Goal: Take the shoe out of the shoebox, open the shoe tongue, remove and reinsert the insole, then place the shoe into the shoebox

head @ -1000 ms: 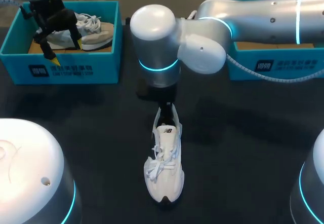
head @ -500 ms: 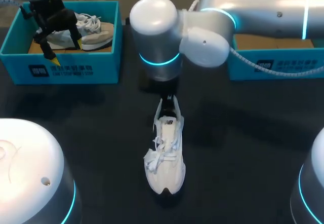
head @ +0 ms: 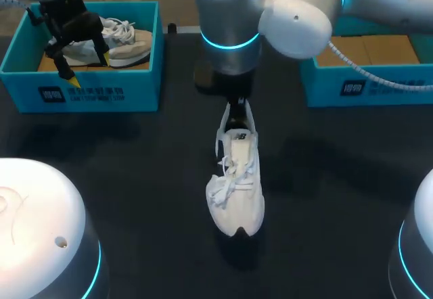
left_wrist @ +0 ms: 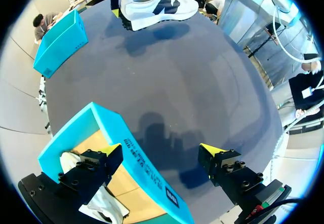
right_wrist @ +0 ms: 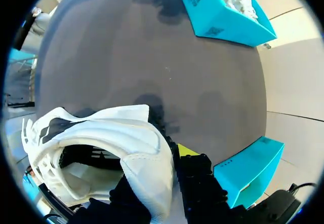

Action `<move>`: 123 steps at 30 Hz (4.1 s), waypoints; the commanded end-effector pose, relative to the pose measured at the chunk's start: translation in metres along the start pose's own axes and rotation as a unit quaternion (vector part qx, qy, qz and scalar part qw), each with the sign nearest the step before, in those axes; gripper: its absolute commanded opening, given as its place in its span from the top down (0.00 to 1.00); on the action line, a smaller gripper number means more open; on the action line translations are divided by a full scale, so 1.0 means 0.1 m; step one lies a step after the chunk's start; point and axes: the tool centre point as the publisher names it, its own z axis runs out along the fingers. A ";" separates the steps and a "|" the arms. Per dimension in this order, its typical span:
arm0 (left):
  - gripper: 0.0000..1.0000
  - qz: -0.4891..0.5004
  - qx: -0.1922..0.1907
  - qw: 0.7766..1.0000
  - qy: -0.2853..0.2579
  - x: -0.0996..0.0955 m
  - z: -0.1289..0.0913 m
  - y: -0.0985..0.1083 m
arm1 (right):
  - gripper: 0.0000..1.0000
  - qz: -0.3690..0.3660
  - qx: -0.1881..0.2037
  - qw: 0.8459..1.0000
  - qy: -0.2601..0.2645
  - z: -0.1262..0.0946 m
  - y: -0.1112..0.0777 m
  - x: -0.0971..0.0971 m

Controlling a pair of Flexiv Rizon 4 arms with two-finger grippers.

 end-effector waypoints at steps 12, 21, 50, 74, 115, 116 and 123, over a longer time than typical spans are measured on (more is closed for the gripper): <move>0.00 0.000 -0.001 1.000 0.002 -0.01 -0.01 0.01 | 1.00 0.012 0.057 0.998 -0.031 -0.29 -0.59 -0.59; 0.00 0.000 -0.001 1.000 0.002 -0.01 -0.01 0.01 | 1.00 -0.024 0.051 0.996 -0.063 -0.79 -1.11 -1.36; 0.00 0.000 -0.001 1.000 0.002 -0.01 -0.01 0.01 | 1.00 -0.008 0.058 0.994 -0.097 -1.14 -2.02 -2.79; 0.00 0.000 -0.001 1.000 0.002 -0.01 -0.01 0.01 | 1.00 0.020 0.076 0.990 -0.114 -1.02 -2.60 -3.66; 0.00 0.000 -0.001 1.000 0.002 -0.01 -0.01 0.01 | 1.00 0.471 0.109 0.871 -0.087 -0.63 -3.99 -4.42; 0.00 0.000 -0.001 1.000 0.002 -0.01 -0.01 0.01 | 1.00 0.471 0.109 0.871 -0.087 -0.63 -3.99 -4.42; 0.00 0.000 -0.001 1.000 0.002 -0.01 -0.01 0.01 | 1.00 0.558 0.137 0.813 -0.099 -0.60 -4.09 -4.43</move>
